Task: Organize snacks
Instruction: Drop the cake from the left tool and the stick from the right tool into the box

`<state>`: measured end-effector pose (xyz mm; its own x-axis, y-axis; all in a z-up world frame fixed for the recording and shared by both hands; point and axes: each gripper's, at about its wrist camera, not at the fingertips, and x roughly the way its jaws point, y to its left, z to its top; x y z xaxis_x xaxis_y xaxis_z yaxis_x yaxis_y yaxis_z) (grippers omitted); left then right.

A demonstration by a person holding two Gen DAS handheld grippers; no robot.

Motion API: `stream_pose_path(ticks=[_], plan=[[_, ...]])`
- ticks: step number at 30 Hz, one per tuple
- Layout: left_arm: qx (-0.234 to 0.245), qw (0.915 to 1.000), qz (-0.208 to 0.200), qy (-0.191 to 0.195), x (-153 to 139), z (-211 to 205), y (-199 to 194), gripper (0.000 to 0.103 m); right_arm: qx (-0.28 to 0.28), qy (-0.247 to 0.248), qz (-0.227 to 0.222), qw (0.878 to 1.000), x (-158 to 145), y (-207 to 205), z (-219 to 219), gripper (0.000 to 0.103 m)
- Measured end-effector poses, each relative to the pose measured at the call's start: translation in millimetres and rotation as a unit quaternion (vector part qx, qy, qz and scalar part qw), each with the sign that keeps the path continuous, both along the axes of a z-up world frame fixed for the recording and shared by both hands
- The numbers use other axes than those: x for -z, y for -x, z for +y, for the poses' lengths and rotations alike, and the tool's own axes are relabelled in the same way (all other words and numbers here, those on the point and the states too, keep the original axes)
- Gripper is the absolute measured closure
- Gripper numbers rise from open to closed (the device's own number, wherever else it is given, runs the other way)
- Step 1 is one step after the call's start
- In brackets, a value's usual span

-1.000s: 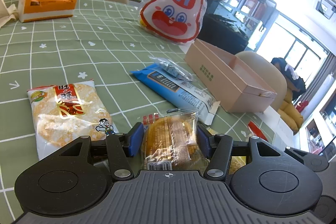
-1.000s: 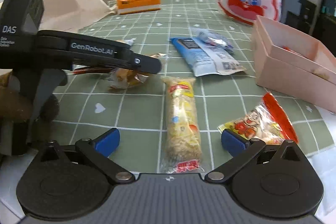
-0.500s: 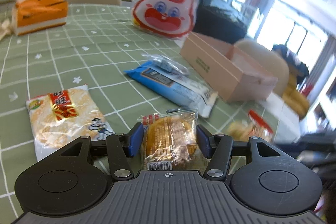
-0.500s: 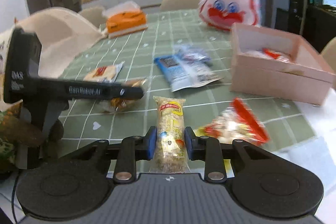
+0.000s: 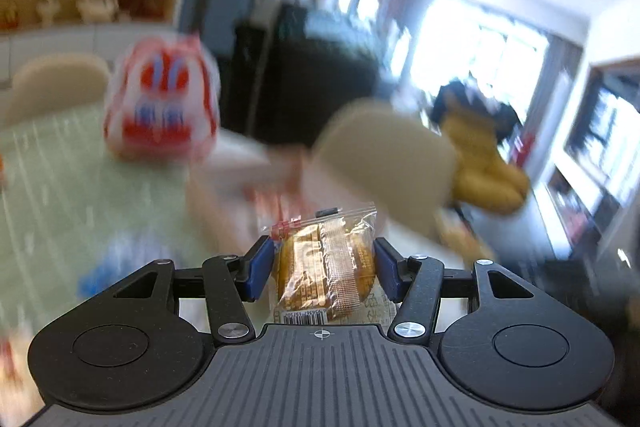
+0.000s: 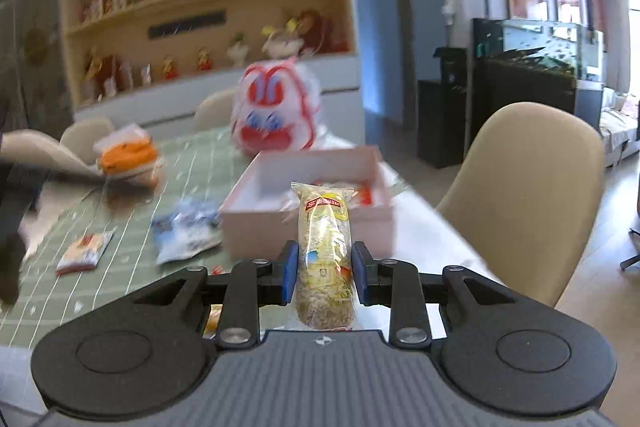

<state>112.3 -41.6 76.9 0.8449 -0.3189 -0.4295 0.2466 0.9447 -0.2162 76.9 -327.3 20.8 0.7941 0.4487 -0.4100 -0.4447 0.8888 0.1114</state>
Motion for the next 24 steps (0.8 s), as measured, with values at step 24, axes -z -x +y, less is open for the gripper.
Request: stream_pose_path(ticks=[24], plan=[[-0.111,0.9915,0.041,0.054,16.5,48.9,-118.4,0.044,-0.009,-0.061,0.040,0.997,-24.4,-133.2,16.2,0.075]])
